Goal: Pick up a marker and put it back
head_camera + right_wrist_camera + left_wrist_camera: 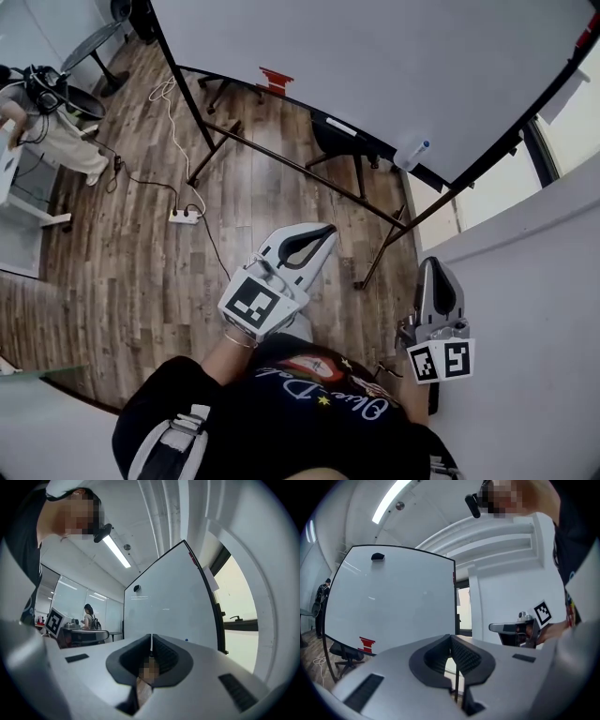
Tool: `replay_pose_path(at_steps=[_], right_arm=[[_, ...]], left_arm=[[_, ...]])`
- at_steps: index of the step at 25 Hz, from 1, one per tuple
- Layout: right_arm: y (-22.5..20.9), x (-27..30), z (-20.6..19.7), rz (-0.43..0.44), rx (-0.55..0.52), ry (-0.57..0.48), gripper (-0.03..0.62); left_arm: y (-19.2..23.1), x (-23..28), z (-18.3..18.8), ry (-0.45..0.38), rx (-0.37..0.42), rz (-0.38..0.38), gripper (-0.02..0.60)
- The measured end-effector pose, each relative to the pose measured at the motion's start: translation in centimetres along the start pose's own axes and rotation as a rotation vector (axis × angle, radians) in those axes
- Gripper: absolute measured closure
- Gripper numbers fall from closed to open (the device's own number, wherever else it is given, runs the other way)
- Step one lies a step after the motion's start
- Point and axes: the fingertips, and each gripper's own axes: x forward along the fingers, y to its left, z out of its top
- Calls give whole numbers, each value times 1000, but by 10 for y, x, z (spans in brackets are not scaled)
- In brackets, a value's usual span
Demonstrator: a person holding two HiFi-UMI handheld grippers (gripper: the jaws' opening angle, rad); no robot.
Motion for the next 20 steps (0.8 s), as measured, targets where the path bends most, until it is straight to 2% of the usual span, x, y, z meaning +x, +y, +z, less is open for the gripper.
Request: replay_pose_path(at_steps=[12,17,20], right_arm=[[8,52,-3,-117,-22,20,594],[10,59,-5,-142,-32,35,594],[5,59,-5,-165,-32,30,593]], left_arm=[[69,10,-7,7,-34,-104,578],[81,17,-14,9,-93,-140,578],[81,24,-16,11,-72,-159,578]])
